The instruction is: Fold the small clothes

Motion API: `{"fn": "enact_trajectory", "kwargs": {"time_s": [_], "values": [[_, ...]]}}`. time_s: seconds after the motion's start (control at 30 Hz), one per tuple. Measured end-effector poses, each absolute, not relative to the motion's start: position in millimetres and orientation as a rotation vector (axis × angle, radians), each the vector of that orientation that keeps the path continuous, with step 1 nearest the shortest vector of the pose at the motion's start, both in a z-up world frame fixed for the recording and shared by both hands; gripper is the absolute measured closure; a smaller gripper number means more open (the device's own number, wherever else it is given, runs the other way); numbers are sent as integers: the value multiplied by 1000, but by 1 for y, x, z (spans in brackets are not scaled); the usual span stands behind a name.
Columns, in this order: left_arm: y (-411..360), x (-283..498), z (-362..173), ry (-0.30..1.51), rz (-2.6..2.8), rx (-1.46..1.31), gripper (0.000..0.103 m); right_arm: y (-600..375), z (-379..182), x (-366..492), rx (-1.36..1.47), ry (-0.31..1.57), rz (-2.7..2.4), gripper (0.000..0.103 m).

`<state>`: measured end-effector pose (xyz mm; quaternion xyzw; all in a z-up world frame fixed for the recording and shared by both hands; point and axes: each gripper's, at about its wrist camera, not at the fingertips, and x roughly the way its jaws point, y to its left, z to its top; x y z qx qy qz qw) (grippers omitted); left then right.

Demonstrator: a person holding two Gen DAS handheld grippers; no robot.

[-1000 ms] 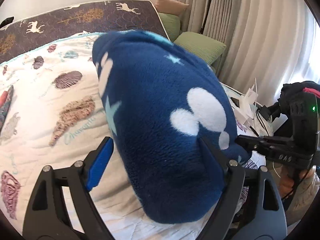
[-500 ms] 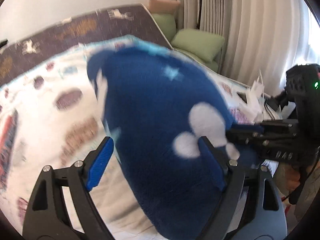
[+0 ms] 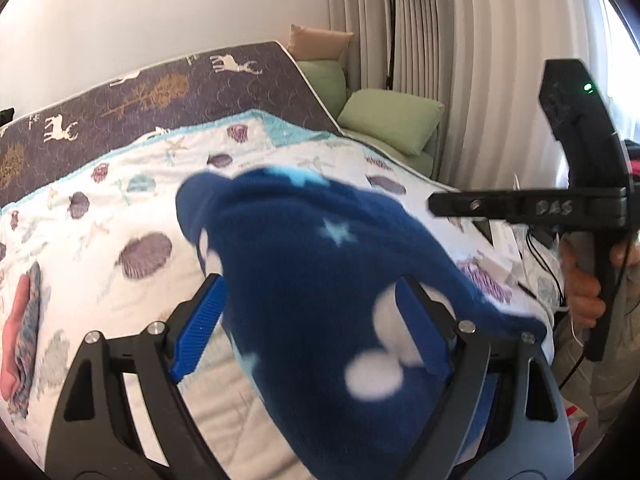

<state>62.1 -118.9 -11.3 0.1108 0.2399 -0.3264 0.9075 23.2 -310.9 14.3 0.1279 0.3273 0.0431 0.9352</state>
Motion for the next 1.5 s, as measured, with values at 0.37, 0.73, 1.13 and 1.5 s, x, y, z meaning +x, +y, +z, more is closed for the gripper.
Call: {"fn": "enact_trajectory", "kwargs": {"time_s": [0.37,0.73,1.13,1.5], "values": [[-152,193,-88,843,-640,128,11,-337,-82,130,466,910,63,79],[-115,183,-42,760,-675,13,16,-323,-37,112,379,854,112,76],[-151,282,-103,867,-567,71,35,-318,-85,190,347,1014,-13,55],[-138,261,-81,808,-570,27,33,-335,-81,188,441,990,45,55]]}}
